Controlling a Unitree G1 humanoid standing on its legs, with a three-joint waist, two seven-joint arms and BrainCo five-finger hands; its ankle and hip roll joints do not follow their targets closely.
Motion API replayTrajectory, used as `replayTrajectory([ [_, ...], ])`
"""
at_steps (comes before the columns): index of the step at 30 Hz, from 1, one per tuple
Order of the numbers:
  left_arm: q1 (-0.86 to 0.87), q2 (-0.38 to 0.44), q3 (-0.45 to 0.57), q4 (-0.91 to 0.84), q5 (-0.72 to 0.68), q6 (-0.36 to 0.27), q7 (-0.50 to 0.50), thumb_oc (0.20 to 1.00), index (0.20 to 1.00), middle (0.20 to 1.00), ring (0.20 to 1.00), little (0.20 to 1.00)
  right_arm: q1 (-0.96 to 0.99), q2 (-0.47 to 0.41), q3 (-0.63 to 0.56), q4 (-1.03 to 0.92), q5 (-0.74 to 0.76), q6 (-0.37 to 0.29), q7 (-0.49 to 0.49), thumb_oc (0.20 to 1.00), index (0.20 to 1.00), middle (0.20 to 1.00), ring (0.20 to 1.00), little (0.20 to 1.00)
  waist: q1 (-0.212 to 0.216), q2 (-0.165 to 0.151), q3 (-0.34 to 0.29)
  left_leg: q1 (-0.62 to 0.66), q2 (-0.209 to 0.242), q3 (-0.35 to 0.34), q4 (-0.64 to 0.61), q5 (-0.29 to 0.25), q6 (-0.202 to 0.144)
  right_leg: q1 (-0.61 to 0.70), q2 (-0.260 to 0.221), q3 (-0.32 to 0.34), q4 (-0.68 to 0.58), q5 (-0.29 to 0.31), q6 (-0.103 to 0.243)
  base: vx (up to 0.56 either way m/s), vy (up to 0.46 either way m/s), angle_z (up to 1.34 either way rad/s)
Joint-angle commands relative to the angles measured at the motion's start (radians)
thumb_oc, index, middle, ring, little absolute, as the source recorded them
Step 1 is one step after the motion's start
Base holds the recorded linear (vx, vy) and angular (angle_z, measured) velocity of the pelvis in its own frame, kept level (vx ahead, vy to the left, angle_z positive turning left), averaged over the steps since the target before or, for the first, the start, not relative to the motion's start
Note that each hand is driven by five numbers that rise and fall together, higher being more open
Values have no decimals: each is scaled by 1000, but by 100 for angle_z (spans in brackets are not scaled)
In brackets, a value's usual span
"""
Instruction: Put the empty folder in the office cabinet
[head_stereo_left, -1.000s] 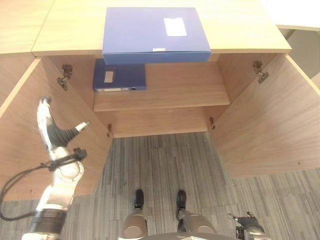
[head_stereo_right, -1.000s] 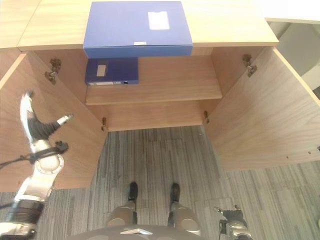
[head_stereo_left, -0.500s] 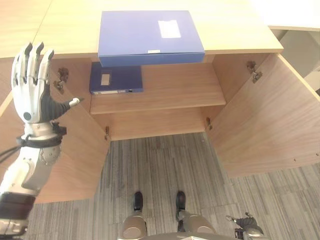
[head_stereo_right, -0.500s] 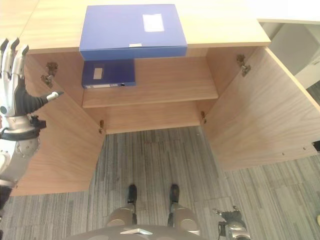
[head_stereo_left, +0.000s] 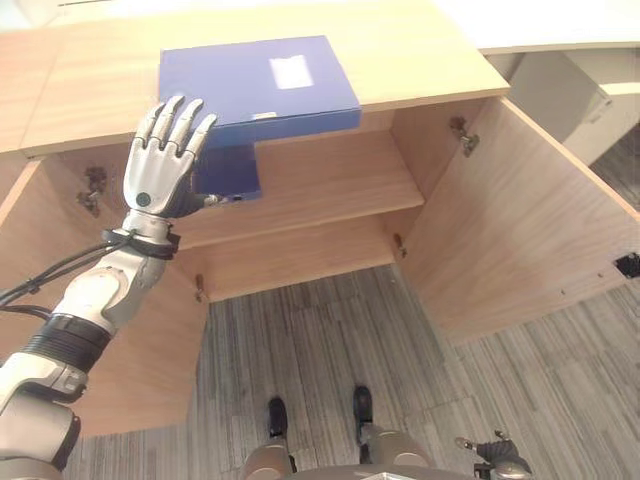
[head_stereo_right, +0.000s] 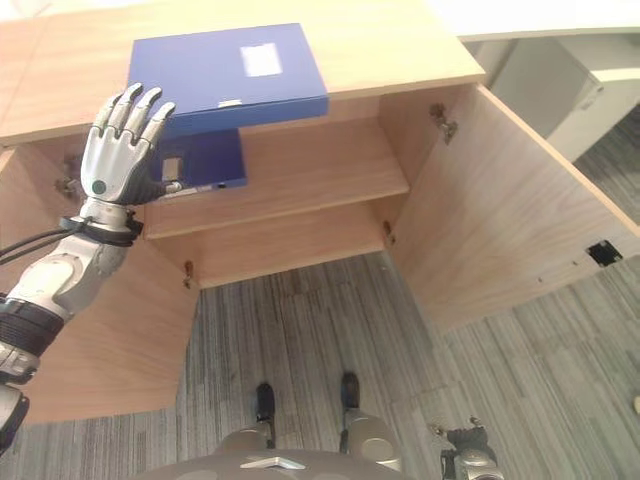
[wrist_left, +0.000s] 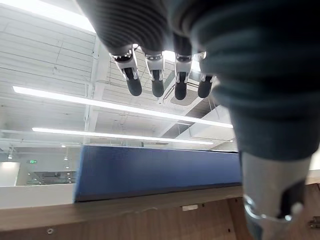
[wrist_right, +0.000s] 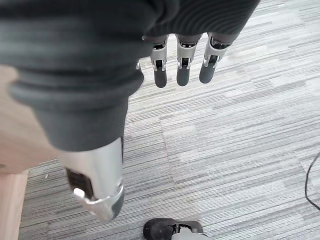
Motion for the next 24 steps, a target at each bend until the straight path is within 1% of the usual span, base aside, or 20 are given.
replayTrajectory([
  [1,-179,21,-9,87,5,24,18,1000,1000,1000,1000,1000,-34,-46,9,28,16,-13,-31,1000,1000,1000,1000,1000,-9,-11,12,-25,41,-10,-2,-88,-34,58,-67,13,3,-140,100,-20,3,-4],
  [2,-183,20,-12,89,4,24,19,1000,1000,1000,1000,1000,-34,-45,8,28,16,-13,-31,1000,1000,1000,1000,1000,-8,-11,12,-25,41,-10,-2,-88,-34,57,-67,13,3,-139,100,-34,11,-5],
  [6,-255,-6,-83,166,8,33,17,1000,1000,1000,1000,1000,-31,-47,4,34,28,-17,-35,1000,1000,1000,1000,1000,-19,-11,5,-32,42,-4,-2,-87,-33,48,-66,16,3,-138,101,-6,3,-1],
  [12,-334,-32,-136,251,-5,54,34,1000,1000,1000,1000,1000,-28,-52,4,27,41,-23,-42,1000,1000,1000,1000,1000,-29,-12,-7,-32,44,0,-2,-89,-33,45,-67,19,3,-135,104,0,1,-1],
  [17,-378,-42,-152,333,-35,74,54,1000,1000,1000,1000,1000,-29,-54,9,28,42,-25,-48,1000,1000,1000,1000,1000,-39,-12,-16,-29,46,6,-2,-89,-34,41,-67,21,3,-133,105,1,2,-2],
  [24,-416,-40,-150,400,-75,89,80,1000,1000,1000,1000,1000,-28,-57,18,26,41,-30,-56,1000,1000,1000,1000,1000,-47,-13,-23,-34,50,11,-2,-87,-36,34,-66,23,3,-129,106,-1,1,-1],
])
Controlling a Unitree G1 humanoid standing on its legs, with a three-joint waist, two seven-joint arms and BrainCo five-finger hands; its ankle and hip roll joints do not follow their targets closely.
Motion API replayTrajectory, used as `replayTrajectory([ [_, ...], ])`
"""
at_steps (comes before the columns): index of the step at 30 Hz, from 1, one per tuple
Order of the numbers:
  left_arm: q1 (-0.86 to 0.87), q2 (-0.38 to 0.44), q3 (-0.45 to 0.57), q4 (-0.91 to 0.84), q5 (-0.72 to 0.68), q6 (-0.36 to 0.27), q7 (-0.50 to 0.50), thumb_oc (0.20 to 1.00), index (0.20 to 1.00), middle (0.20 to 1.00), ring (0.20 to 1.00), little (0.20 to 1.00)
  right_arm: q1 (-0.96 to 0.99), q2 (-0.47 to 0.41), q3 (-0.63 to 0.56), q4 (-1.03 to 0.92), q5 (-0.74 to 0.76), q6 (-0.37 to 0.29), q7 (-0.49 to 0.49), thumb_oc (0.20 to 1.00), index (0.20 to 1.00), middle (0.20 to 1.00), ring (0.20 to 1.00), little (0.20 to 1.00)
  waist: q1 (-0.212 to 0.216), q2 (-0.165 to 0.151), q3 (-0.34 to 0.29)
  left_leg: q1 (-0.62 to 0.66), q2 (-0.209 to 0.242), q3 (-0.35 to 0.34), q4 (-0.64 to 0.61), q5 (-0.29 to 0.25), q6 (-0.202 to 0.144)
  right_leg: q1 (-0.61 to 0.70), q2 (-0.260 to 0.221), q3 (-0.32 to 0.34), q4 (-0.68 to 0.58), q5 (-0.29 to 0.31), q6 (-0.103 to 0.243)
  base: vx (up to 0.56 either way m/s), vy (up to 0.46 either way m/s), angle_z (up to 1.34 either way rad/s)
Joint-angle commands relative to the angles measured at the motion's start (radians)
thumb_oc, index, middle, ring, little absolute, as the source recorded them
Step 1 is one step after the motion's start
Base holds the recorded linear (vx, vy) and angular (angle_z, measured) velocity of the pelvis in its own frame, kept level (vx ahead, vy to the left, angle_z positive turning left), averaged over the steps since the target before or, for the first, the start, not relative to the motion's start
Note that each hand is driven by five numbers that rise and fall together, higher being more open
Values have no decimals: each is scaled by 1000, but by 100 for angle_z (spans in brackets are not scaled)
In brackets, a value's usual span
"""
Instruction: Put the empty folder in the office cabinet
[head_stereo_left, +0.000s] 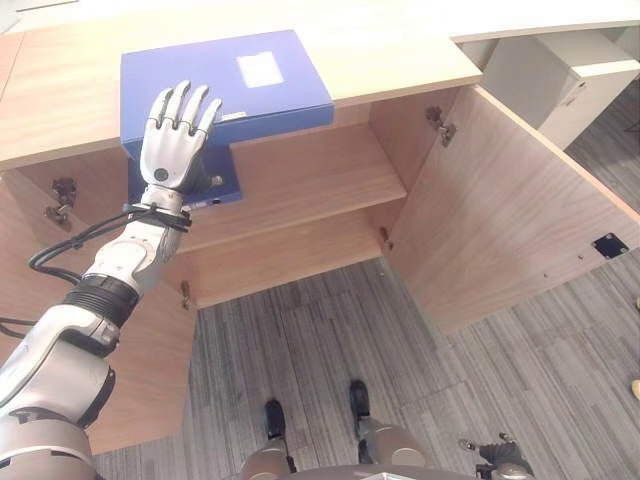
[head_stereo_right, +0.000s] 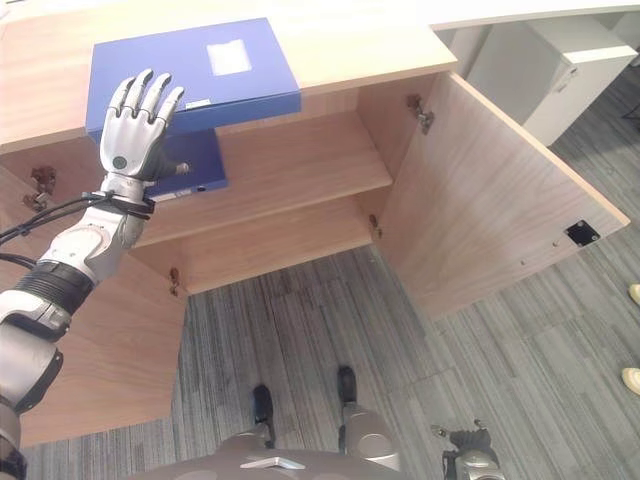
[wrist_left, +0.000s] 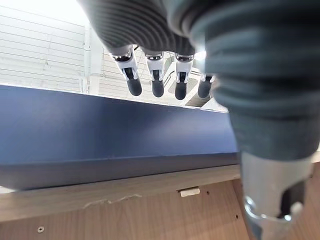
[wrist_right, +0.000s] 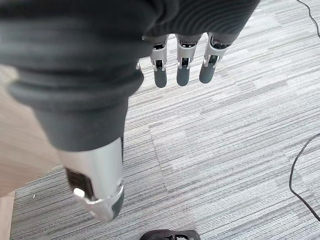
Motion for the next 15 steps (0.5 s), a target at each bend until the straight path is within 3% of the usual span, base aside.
replayTrajectory([
  [1,-149,41,34,91,-53,22,53,1000,1000,1000,1000,1000,-25,-53,18,26,22,-26,-30,1000,1000,1000,1000,1000,-17,-16,-20,-29,45,-12,-5,-86,-37,50,-71,4,-1,-136,114,0,0,0],
  [15,-262,83,-64,254,-99,15,46,1000,1000,1000,1000,1000,-32,-69,31,12,39,-43,-34,1000,1000,1000,1000,1000,-32,-22,-20,-62,57,-7,-5,-71,-41,12,-65,9,-1,-122,116,-1,1,0],
])
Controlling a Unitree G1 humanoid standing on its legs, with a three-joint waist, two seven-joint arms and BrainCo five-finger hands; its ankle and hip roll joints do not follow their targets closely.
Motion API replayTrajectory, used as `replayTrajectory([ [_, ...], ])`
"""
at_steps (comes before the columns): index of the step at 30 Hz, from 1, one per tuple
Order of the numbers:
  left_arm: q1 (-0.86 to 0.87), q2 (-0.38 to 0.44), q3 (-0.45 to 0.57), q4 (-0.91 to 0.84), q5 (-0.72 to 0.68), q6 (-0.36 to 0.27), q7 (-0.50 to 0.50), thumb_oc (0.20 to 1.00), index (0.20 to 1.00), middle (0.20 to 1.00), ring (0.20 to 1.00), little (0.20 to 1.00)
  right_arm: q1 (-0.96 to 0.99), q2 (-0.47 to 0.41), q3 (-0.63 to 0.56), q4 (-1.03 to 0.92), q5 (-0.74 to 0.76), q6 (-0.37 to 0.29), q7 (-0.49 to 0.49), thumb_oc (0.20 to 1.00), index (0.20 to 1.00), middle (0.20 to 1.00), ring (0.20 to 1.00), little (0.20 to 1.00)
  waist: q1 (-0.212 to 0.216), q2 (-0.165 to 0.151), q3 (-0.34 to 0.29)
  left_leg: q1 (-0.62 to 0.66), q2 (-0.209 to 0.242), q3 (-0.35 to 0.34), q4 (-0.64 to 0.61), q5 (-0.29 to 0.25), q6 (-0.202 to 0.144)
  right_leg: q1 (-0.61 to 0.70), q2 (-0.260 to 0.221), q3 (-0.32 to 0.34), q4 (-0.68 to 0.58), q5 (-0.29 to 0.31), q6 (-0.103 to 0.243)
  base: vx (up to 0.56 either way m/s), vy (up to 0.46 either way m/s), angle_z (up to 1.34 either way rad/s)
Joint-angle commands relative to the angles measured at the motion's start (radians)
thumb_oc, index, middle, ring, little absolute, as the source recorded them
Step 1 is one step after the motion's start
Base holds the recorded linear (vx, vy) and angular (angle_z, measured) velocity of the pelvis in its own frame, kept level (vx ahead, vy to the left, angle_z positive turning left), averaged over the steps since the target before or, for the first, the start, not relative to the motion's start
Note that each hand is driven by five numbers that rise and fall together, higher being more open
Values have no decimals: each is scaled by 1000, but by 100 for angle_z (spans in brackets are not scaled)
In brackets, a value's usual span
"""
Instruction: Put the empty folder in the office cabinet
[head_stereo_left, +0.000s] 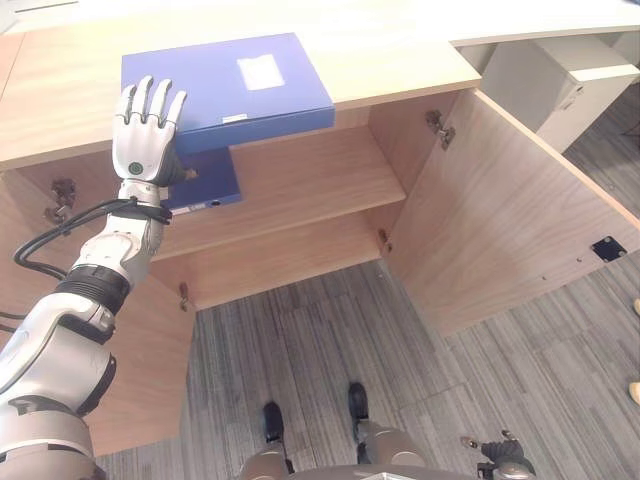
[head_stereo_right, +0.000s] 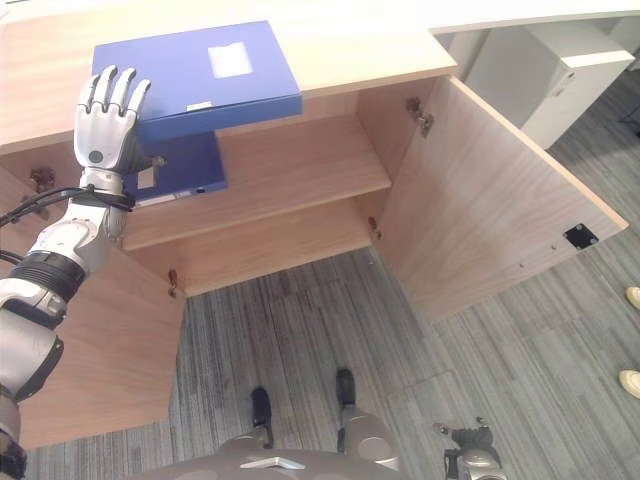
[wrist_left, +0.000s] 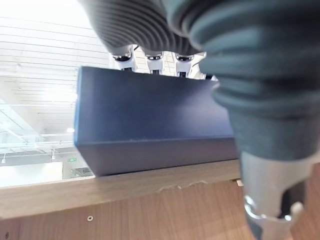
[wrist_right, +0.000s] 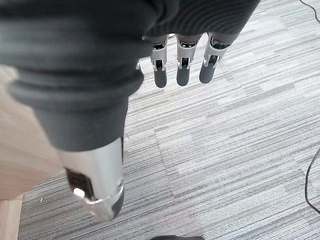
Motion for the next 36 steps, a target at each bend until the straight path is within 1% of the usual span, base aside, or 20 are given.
replayTrajectory([
  [1,-195,80,-32,72,-30,5,24,1000,1000,1000,1000,1000,-32,-62,29,13,42,-25,-30,1000,1000,1000,1000,1000,-25,-16,10,-39,58,-12,-9,-74,-48,37,-65,7,-3,-124,114,0,0,0],
  [8,-235,116,-94,78,-8,-7,3,1000,1000,1000,1000,1000,-30,-68,18,10,63,-33,-31,1000,1000,1000,1000,1000,-27,-13,9,-46,62,-11,-9,-72,-48,30,-63,6,-3,-121,115,0,1,-1],
  [9,-240,121,-101,78,-6,-8,1,956,956,956,956,956,-28,-69,16,10,67,-35,-31,1000,1000,1000,1000,1000,-28,-13,9,-46,62,-10,-9,-72,-48,30,-63,7,-3,-121,116,1,3,-5],
  [10,-247,126,-107,77,-2,-8,-3,837,837,837,837,837,-28,-71,11,9,70,-35,-30,1000,1000,1000,1000,1000,-29,-12,8,-45,62,-9,-9,-72,-49,30,-63,7,-3,-121,116,-3,4,-6],
  [11,-255,130,-115,76,-1,-10,-8,332,332,332,332,332,-27,-74,4,9,77,-35,-31,1000,1000,1000,1000,1000,-28,-10,8,-43,62,-6,-9,-73,-49,30,-63,7,-3,-121,117,0,0,0],
  [12,-255,130,-115,76,-1,-10,-8,332,332,332,332,332,-27,-74,4,9,77,-35,-31,1000,1000,1000,1000,1000,-28,-10,8,-43,62,-6,-9,-73,-49,30,-63,7,-3,-121,117,0,0,0],
  [13,-260,133,-120,77,-1,-12,-10,200,200,200,200,200,-26,-76,0,9,81,-35,-31,1000,1000,1000,1000,1000,-29,-9,7,-42,61,-6,-9,-73,-50,30,-63,7,-3,-121,117,-4,3,-3],
  [17,-272,144,-131,78,-4,-13,-15,200,200,200,200,200,-25,-79,-12,4,97,-38,-32,1000,1000,1000,1000,1000,-29,-4,10,-40,62,-4,-9,-71,-51,33,-63,6,-3,-122,118,-3,1,-1],
  [23,-263,148,-115,73,-15,-17,-19,200,200,200,200,200,-21,-82,-25,-2,107,-40,-31,1000,1000,1000,1000,1000,-27,0,11,-35,63,-3,-9,-71,-52,39,-63,5,-3,-123,118,-10,-2,-1],
  [25,-251,149,-101,59,-23,-21,-19,200,200,200,200,200,-19,-83,-28,-7,108,-41,-31,1000,1000,1000,1000,1000,-25,1,9,-30,63,-3,-9,-72,-53,44,-64,3,-3,-125,119,0,0,0],
  [27,-219,142,-57,21,-53,-27,-10,200,200,200,200,200,-16,-84,-29,-12,104,-38,-32,1000,1000,1000,1000,1000,-22,5,6,-18,62,-1,-9,-75,-54,59,-66,-4,-3,-130,120,0,0,0],
  [28,-174,113,30,-38,-134,-35,8,200,200,200,200,200,-16,-79,-35,-29,108,-37,-33,1000,1000,1000,1000,1000,-14,6,3,5,59,2,-9,-84,-53,84,-70,-8,-3,-139,120,0,0,0],
  [29,-154,101,68,-73,-169,-50,14,200,200,200,200,200,-18,-77,-42,-36,111,-35,-34,1000,1000,1000,1000,1000,-12,7,-2,9,57,2,-9,-82,-52,88,-72,-9,-2,-138,119,0,0,0],
  [31,-68,59,194,-187,-275,-91,27,200,200,200,200,200,-28,-77,-47,-55,117,-30,-35,1000,1000,1000,1000,1000,-5,13,-12,41,51,3,-9,-92,-50,118,-78,-15,2,-148,118,16,5,0],
  [32,-41,26,245,-231,-342,-118,29,200,200,200,200,200,-42,-75,-46,-70,113,-28,-37,1000,1000,1000,1000,1000,2,14,-17,60,47,4,-9,-99,-49,137,-80,-18,5,-156,118,0,0,0],
  [33,-36,26,251,-235,-341,-117,28,200,200,200,200,200,-42,-78,-44,-70,113,-27,-37,1000,1000,1000,1000,1000,1,16,-19,57,47,4,-9,-96,-49,134,-80,-18,4,-153,117,0,0,0],
  [34,40,-51,344,-350,-484,-173,21,200,200,200,200,200,-80,-79,-29,-115,99,-22,-42,1000,1000,1000,1000,1000,14,20,-29,91,40,3,-9,-106,-44,163,-83,-17,10,-163,112,0,0,0],
  [36,112,-134,423,-464,-636,-231,21,200,200,200,200,200,-121,-88,-9,-186,85,-19,-48,1000,1000,1000,1000,1000,26,25,-39,120,35,4,-9,-115,-39,186,-85,-12,17,-173,105,4,-1,-2],
])
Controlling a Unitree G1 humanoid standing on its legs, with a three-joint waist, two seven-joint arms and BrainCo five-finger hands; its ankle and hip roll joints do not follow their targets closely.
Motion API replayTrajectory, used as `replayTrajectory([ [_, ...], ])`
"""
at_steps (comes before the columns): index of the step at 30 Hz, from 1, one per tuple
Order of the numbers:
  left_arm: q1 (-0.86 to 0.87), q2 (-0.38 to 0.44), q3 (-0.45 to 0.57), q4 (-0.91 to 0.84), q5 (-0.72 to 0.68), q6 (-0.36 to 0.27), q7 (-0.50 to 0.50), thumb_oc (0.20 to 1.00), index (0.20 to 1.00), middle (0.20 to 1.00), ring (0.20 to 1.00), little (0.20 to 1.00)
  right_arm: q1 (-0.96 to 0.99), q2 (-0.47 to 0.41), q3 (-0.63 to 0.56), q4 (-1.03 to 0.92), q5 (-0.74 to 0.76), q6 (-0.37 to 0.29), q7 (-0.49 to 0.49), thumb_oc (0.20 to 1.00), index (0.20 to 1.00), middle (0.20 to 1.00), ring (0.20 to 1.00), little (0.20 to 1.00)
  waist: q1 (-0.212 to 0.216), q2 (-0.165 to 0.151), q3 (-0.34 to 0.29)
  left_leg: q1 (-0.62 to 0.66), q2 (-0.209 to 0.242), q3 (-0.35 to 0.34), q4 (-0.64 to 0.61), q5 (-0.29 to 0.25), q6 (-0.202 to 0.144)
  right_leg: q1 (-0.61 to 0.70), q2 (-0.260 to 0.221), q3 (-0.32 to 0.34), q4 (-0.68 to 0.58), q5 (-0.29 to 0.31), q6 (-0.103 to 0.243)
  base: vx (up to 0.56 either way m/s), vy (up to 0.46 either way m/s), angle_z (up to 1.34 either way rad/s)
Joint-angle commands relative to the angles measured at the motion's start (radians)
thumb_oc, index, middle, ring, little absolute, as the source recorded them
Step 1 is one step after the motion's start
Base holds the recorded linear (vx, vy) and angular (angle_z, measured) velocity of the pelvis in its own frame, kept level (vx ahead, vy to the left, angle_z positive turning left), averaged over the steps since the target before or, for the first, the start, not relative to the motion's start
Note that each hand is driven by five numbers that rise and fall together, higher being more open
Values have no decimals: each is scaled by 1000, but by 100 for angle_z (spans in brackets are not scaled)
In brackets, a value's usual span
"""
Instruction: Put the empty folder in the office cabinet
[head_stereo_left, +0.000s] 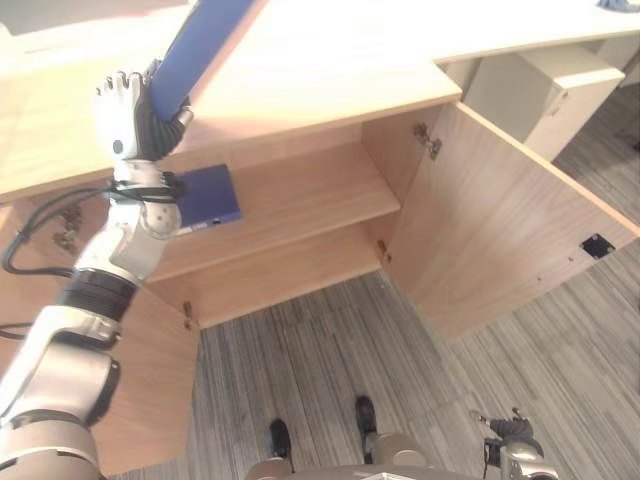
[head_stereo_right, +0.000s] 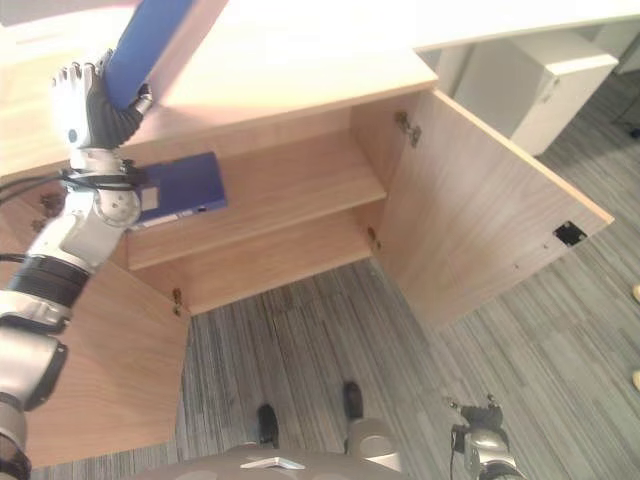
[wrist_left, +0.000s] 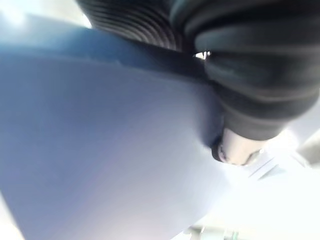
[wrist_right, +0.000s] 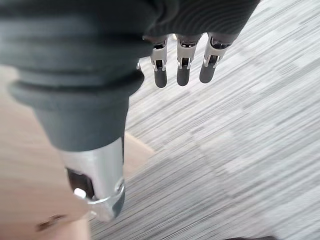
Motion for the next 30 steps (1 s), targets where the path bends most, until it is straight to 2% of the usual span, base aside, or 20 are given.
replayTrajectory([
  [1,-29,-34,82,-62,-272,-143,41,200,200,200,200,200,-76,-49,38,-49,4,-22,-25,1000,1000,1000,1000,1000,17,-4,-67,-12,32,-17,-1,-91,-40,59,-82,-12,22,-150,107,7,2,-5],
  [2,-1,-74,99,-106,-355,-183,22,200,200,200,200,200,-103,-52,43,-78,13,-26,-29,1000,1000,1000,1000,1000,26,0,-72,6,30,-17,-1,-99,-37,73,-84,-13,23,-157,105,0,0,0],
  [3,1,-73,102,-107,-356,-183,21,200,200,200,200,200,-104,-53,44,-78,13,-26,-29,1000,1000,1000,1000,1000,26,1,-73,3,31,-17,-1,-95,-37,70,-84,-11,22,-153,104,22,16,-6],
  [4,74,-138,131,-208,-519,-239,-33,200,200,200,200,200,-147,-55,54,-129,43,-28,-23,1000,1000,1000,1000,1000,40,7,-81,26,26,-17,-1,-101,-31,88,-87,-9,24,-159,101,18,13,-5],
  [5,115,-174,138,-257,-610,-264,-77,200,200,200,200,200,-161,-58,56,-176,64,-32,-17,1000,1000,1000,1000,1000,46,9,-86,38,24,-17,-1,-105,-28,97,-91,-9,26,-161,98,29,15,-8],
  [6,116,-174,138,-257,-610,-264,-77,200,200,200,200,200,-161,-58,56,-176,64,-32,-17,1000,1000,1000,1000,1000,46,10,-87,37,24,-17,-1,-104,-28,96,-91,-9,26,-161,98,49,0,-8],
  [7,212,-207,143,-341,-737,-269,-159,200,200,200,200,200,-180,-72,62,-255,96,-36,-3,1000,1000,1000,1000,1000,59,9,-96,53,22,-16,-1,-108,-26,118,-97,-10,26,-165,95,60,0,-7],
  [11,437,-236,127,-467,-923,-223,-310,200,200,200,200,200,-206,-145,56,-449,161,-29,34,1000,1000,1000,1000,1000,76,3,-106,75,21,-19,-1,-110,-26,152,-104,-18,24,-173,89,51,0,-3],
  [15,627,-198,91,-527,-1074,-156,-436,200,200,200,200,200,-265,-242,38,-571,314,-41,65,1000,1000,1000,1000,1000,94,-2,-112,79,22,-27,-1,-107,-28,169,-104,-35,20,-172,88,23,4,15],
  [20,790,-104,66,-620,-1145,-101,-527,200,200,200,200,200,-407,-368,84,-652,461,-70,112,1000,1000,1000,1000,1000,122,-15,-110,73,24,-42,-1,-102,-31,170,-105,-44,15,-164,95,6,3,13],
  [24,879,-30,69,-702,-1187,-69,-586,200,200,200,200,200,-479,-395,147,-692,598,-75,155,1000,1000,1000,1000,1000,135,-24,-106,68,25,-43,-1,-97,-33,164,-105,-44,17,-159,97,0,1,1],
  [28,901,34,66,-747,-1222,-46,-613,200,200,200,200,200,-463,-401,226,-832,703,-63,210,1000,1000,1000,1000,1000,135,-31,-106,65,26,-44,-1,-94,-35,164,-106,-42,18,-159,100,0,0,0],
  [29,902,59,51,-776,-1240,-39,-617,200,200,200,200,200,-438,-369,275,-948,789,-69,248,1000,1000,1000,1000,1000,135,-33,-104,65,27,-44,-1,-93,-36,164,-107,-43,18,-159,101,0,0,0],
  [30,897,69,46,-784,-1244,-39,-618,200,200,200,200,200,-433,-361,296,-998,807,-75,250,1000,1000,1000,1000,1000,136,-33,-104,64,27,-45,-1,-93,-36,164,-108,-45,19,-160,101,0,0,0],
])
